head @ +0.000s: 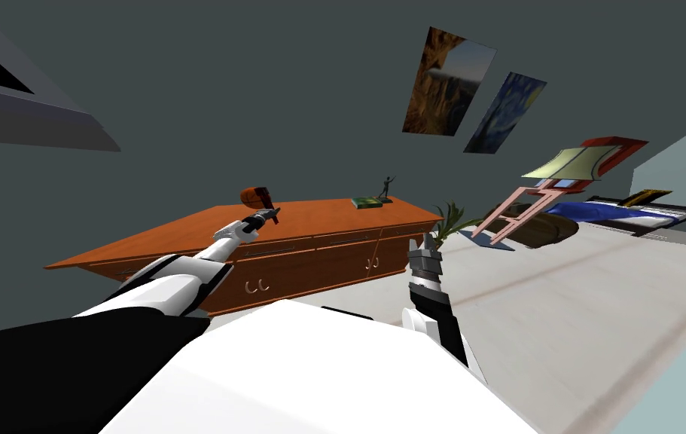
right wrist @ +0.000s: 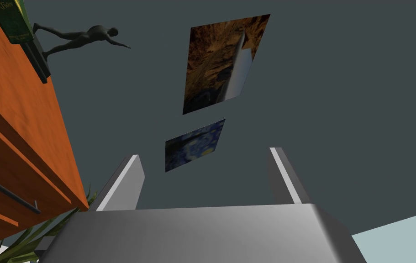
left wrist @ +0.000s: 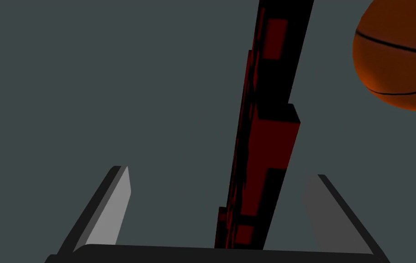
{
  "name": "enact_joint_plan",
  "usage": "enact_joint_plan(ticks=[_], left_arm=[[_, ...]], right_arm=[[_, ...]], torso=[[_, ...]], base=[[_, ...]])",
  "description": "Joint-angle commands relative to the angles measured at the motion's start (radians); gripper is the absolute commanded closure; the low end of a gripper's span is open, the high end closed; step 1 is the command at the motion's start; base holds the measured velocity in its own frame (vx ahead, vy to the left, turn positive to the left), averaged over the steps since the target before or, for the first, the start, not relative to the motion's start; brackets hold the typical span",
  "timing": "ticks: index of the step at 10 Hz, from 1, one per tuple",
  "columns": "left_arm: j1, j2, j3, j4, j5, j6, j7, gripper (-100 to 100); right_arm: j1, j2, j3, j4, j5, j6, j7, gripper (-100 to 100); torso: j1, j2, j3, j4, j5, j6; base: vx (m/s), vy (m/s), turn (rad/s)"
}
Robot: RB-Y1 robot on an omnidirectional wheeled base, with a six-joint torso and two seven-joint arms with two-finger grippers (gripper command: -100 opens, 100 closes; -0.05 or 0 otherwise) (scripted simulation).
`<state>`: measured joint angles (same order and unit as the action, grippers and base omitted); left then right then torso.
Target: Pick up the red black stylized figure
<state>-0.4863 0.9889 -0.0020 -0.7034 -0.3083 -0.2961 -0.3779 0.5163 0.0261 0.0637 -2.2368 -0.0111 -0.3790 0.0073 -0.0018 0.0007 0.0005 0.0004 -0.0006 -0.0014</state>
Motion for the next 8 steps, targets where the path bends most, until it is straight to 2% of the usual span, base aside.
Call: enact_joint_plan(ticks=[1,2,3,4,5,8], left_arm=[[-0.050,0.009,-0.027,0.050,0.007,-0.050,-0.012,-100],[-0.089,0.009,-0.027,0.096,0.007,-0.050,-0.012,-100],[-0.095,0.009,-0.027,0.129,0.007,-0.050,-0.012,-100],[-0.098,0.007,-0.029,0.123,0.004,-0.056,-0.015,-100],[-0.101,0.006,-0.029,0.128,0.004,-0.057,-0.016,100],[-0.100,0.007,-0.029,0.128,0.004,-0.056,-0.017,100]], right_arm=[[0.000,0.000,0.000,0.000,0.000,0.000,0.000,0],[0.000,0.000,0.000,0.000,0.000,0.000,0.000,0],[0.000,0.000,0.000,0.000,0.000,0.000,0.000,0],[0.000,0.000,0.000,0.000,0.000,0.000,0.000,0],[0.000,0.000,0.000,0.000,0.000,0.000,0.000,0],[0.000,0.000,0.000,0.000,0.000,0.000,0.000,0]], torso=[[0.000,0.000,0.000,0.000,0.000,0.000],[-0.002,0.000,0.000,0.000,-0.001,0.001],[-0.001,0.000,0.000,0.000,0.000,0.001],[0.001,-0.001,0.000,0.000,0.000,0.001],[0.002,-0.001,0.000,0.000,0.000,0.001],[0.002,-0.001,-0.001,0.000,0.001,0.001]], base=[[-0.019,-0.065,0.108],[-0.013,-0.034,-0.013],[-0.007,-0.005,-0.026],[0.000,0.000,0.000],[0.000,0.000,0.000],[0.000,0.001,0.001]])
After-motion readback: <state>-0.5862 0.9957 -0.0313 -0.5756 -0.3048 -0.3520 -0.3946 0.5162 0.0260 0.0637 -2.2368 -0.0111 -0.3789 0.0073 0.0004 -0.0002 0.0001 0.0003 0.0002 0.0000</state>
